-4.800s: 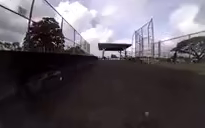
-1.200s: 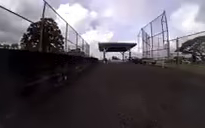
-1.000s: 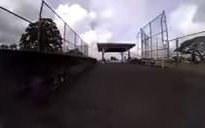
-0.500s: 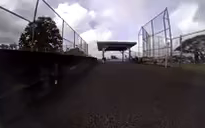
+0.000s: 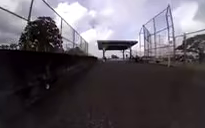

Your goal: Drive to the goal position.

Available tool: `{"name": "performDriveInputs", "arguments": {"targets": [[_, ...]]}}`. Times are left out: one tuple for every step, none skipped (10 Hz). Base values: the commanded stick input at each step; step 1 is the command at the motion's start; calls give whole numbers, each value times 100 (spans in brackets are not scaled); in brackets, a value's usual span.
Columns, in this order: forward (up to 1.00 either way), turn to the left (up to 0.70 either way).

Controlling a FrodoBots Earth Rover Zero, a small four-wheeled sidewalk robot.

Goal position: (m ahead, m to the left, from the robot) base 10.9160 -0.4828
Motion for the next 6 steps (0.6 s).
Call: {"name": "performDriveInputs", "arguments": {"targets": [[85,-15],[85,0],[85,0],[85,0],[85,0],[85,0]]}}
